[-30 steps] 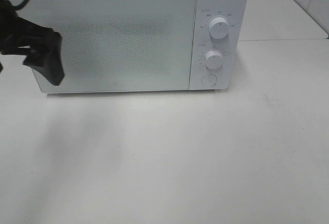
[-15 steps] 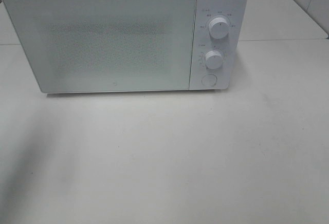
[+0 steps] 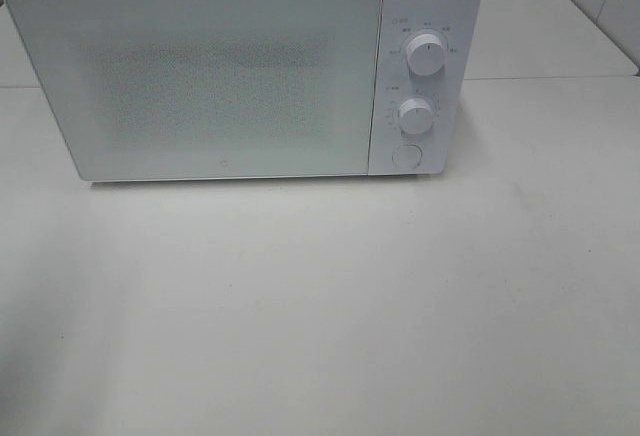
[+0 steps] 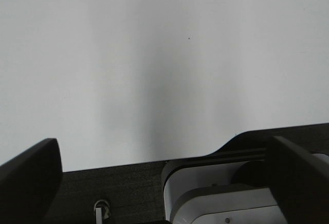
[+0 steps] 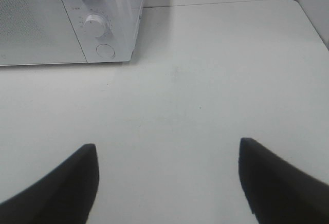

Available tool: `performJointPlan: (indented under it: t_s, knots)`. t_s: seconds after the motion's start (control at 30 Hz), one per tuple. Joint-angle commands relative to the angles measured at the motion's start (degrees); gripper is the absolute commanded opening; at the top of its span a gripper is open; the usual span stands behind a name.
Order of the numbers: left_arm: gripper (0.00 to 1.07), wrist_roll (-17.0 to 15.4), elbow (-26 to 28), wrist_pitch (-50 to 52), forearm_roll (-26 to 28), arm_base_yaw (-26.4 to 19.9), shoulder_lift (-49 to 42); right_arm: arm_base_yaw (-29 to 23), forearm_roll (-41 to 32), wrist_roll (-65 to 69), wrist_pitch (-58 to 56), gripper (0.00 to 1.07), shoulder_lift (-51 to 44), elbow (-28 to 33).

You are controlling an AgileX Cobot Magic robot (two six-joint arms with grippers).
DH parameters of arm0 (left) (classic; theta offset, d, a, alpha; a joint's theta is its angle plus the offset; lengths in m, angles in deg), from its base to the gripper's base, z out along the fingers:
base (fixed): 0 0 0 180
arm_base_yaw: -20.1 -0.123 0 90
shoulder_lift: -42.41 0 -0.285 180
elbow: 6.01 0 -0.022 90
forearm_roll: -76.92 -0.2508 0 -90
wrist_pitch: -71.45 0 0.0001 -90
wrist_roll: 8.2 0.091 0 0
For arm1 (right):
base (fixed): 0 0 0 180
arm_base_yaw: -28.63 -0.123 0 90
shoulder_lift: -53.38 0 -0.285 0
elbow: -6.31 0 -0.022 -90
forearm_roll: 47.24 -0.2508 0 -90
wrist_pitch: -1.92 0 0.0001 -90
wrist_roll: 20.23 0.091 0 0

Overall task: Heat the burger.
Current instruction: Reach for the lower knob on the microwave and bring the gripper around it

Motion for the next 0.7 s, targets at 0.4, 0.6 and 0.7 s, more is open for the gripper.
performJointPlan:
  t_s: [0.4, 0.6, 0.7]
  knots:
    - [1.00, 2.98, -6.42, 0.29, -0.11, -0.17, -13.87, 0.17, -0.11, 0.11, 0.52, 0.73, -1.43, 0.00]
    - [1.00, 2.75, -6.42, 0.40, 1.55, -0.29, -20.05, 0.17, -0.11, 0.11, 0.52, 0.73, -1.43, 0.00]
    - [1.00, 2.75, -6.42, 0.40, 1.55, -0.29, -24.18, 0.17, -0.11, 0.11, 0.52, 0.73, -1.43, 0.00]
